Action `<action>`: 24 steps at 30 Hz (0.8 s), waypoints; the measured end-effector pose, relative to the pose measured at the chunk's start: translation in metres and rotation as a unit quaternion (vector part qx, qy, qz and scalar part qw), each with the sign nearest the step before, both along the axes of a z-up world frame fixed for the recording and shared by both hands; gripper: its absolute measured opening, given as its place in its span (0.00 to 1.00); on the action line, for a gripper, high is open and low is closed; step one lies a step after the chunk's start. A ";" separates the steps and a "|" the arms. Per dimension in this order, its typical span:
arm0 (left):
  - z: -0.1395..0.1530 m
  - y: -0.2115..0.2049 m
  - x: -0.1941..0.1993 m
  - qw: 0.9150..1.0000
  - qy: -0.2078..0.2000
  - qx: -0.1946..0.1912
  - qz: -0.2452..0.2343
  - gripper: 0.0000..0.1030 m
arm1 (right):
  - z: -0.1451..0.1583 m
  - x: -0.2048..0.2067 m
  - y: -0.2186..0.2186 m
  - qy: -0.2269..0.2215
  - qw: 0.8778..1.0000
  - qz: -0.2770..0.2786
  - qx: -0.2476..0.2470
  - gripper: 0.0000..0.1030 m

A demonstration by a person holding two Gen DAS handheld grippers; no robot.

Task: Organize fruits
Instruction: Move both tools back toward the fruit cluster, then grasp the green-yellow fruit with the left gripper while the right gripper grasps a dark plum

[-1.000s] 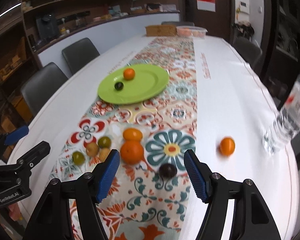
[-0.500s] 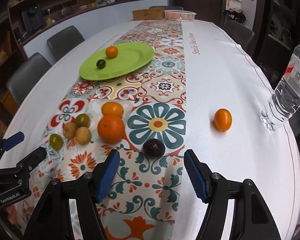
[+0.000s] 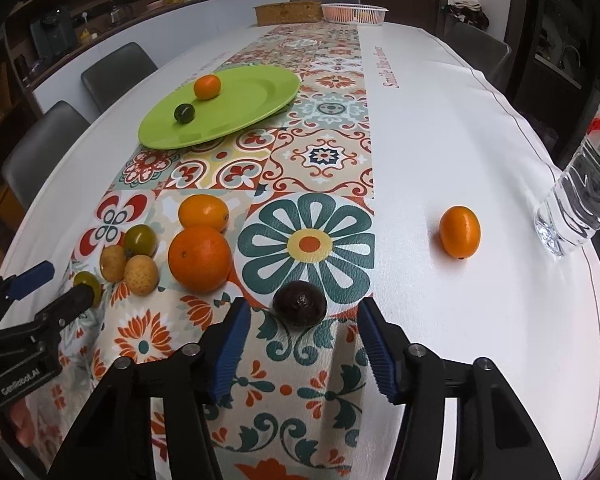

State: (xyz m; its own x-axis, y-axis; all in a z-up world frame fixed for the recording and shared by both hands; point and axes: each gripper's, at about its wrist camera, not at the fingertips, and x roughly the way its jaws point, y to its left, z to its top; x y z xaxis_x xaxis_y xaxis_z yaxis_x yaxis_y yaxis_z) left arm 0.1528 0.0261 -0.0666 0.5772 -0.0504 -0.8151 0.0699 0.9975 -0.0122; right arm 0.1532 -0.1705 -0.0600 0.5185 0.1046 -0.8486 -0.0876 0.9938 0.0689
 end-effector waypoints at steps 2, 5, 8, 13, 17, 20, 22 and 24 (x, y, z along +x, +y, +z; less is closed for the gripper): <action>-0.002 -0.001 0.002 1.000 0.005 -0.001 -0.002 0.62 | -0.002 0.001 0.000 0.003 1.000 0.001 0.002 0.50; -0.005 -0.002 0.004 1.000 0.013 -0.007 -0.005 0.55 | -0.004 0.002 0.000 0.006 1.000 0.004 0.005 0.47; -0.008 -0.003 0.004 1.000 0.019 -0.009 -0.005 0.48 | -0.005 0.004 0.000 0.008 1.000 0.005 0.007 0.43; -0.011 -0.003 0.007 0.999 0.029 -0.016 -0.007 0.36 | -0.007 0.005 0.001 0.010 1.000 0.008 0.006 0.36; -0.012 -0.003 0.006 0.999 0.030 -0.026 -0.008 0.28 | -0.008 0.006 0.002 0.009 1.000 0.011 0.005 0.32; -0.012 -0.005 0.006 0.999 0.027 -0.020 -0.011 0.28 | -0.007 0.005 0.001 0.008 1.000 0.011 0.006 0.30; -0.011 -0.005 0.005 0.999 0.027 -0.024 -0.011 0.28 | -0.006 0.004 0.002 0.006 1.000 0.013 0.008 0.30; -0.007 -0.005 0.003 0.999 0.022 -0.025 -0.014 0.28 | -0.004 0.002 0.002 0.003 1.000 0.015 0.009 0.30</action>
